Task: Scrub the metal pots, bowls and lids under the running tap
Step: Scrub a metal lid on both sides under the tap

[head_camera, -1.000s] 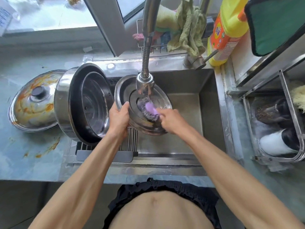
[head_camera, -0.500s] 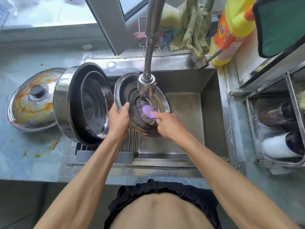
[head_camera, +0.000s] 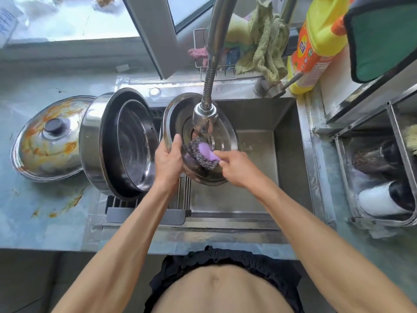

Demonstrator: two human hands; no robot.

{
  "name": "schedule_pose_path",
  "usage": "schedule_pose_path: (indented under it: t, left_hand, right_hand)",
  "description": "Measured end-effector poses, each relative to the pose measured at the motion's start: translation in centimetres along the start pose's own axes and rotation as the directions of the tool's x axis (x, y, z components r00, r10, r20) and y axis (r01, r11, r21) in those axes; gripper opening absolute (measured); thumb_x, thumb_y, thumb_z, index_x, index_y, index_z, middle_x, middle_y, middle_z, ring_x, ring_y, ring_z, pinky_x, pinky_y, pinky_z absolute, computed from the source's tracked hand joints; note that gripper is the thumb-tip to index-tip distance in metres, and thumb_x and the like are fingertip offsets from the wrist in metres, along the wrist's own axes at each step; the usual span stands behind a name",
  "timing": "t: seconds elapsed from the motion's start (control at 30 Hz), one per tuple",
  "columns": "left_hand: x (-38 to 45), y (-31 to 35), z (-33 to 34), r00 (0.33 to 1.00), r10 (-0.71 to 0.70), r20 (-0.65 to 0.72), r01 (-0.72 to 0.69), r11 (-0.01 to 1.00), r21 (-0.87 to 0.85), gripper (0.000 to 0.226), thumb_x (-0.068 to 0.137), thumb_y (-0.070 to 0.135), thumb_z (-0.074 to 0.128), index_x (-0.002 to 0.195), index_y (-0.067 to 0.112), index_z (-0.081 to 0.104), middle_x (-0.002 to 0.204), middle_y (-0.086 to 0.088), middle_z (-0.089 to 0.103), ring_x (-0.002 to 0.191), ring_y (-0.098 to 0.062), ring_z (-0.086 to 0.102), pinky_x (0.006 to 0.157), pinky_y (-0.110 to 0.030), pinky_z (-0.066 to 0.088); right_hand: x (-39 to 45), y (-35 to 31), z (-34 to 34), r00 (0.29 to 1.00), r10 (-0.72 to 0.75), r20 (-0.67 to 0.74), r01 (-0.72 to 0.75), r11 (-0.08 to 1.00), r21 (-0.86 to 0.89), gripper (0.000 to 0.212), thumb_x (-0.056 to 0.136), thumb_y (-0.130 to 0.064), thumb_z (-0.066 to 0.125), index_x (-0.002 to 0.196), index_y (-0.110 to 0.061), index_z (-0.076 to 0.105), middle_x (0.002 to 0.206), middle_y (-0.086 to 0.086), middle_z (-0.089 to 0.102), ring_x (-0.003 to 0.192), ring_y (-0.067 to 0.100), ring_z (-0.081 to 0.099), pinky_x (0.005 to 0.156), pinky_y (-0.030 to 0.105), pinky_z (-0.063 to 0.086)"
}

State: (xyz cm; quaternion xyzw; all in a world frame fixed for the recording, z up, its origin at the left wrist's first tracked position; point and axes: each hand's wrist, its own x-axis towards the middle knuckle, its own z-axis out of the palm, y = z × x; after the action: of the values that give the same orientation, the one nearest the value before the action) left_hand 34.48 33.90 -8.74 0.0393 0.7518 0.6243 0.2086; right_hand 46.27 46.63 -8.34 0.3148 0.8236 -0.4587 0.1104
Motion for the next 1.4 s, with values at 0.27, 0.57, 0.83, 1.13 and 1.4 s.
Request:
schedule_pose_path:
  t: [0.27, 0.57, 0.83, 1.13, 1.4]
  left_hand:
    - [0.7, -0.9, -0.2, 0.984, -0.17, 0.061, 0.177, 0.974, -0.14, 0.012, 0.105, 0.021, 0.058, 0.104, 0.02, 0.07, 0.09, 0.004, 0.078, 0.088, -0.015, 0.072, 0.087, -0.037, 0.059]
    - [1.3, -0.6, 0.0, 0.987, -0.161, 0.023, 0.162, 0.963, -0.217, 0.015, 0.102, 0.011, 0.06, 0.093, 0.02, 0.068, 0.084, 0.004, 0.075, 0.082, -0.015, 0.07, 0.088, -0.038, 0.057]
    - [1.9, -1.1, -0.3, 0.967, -0.252, -0.016, 0.241, 0.938, -0.248, 0.011, 0.099, 0.007, 0.06, 0.105, 0.016, 0.064, 0.092, -0.005, 0.072, 0.085, -0.022, 0.069, 0.082, -0.039, 0.059]
    - [2.0, -0.7, 1.2, 0.981, -0.195, 0.007, 0.189, 0.943, -0.274, 0.011, 0.1, 0.007, 0.061, 0.098, 0.016, 0.067, 0.081, 0.004, 0.074, 0.077, -0.013, 0.07, 0.087, -0.037, 0.057]
    - [2.4, -0.3, 0.5, 0.988, -0.145, -0.046, 0.133, 0.969, -0.21, 0.014, 0.102, 0.011, 0.061, 0.09, 0.018, 0.067, 0.07, 0.011, 0.071, 0.069, -0.004, 0.069, 0.077, -0.028, 0.057]
  right_hand:
    - [-0.5, 1.0, -0.5, 1.0, 0.009, -0.019, -0.011, 0.994, -0.108, 0.046, 0.095, -0.01, 0.046, 0.135, -0.029, 0.058, 0.127, 0.011, 0.063, 0.113, 0.031, 0.06, 0.096, 0.039, 0.05]
    - [-1.0, 1.6, -0.4, 0.996, -0.031, -0.079, 0.012, 0.972, -0.234, 0.052, 0.095, -0.01, 0.043, 0.141, -0.034, 0.049, 0.112, 0.018, 0.065, 0.1, 0.04, 0.06, 0.083, 0.044, 0.053]
    - [-1.3, 0.1, 0.9, 0.988, -0.152, -0.039, 0.141, 0.968, -0.209, 0.059, 0.092, -0.005, 0.046, 0.141, -0.037, 0.046, 0.111, 0.014, 0.068, 0.099, 0.038, 0.061, 0.079, 0.043, 0.054]
    - [-2.1, 1.4, 0.9, 0.988, -0.144, -0.062, 0.126, 0.966, -0.227, 0.06, 0.089, -0.005, 0.046, 0.138, -0.039, 0.045, 0.091, 0.011, 0.065, 0.085, 0.038, 0.061, 0.067, 0.04, 0.05]
    - [-2.0, 1.2, 1.6, 0.987, -0.143, -0.067, 0.117, 0.948, -0.296, 0.071, 0.084, 0.0, 0.045, 0.146, -0.034, 0.038, 0.095, 0.017, 0.065, 0.086, 0.038, 0.061, 0.069, 0.04, 0.047]
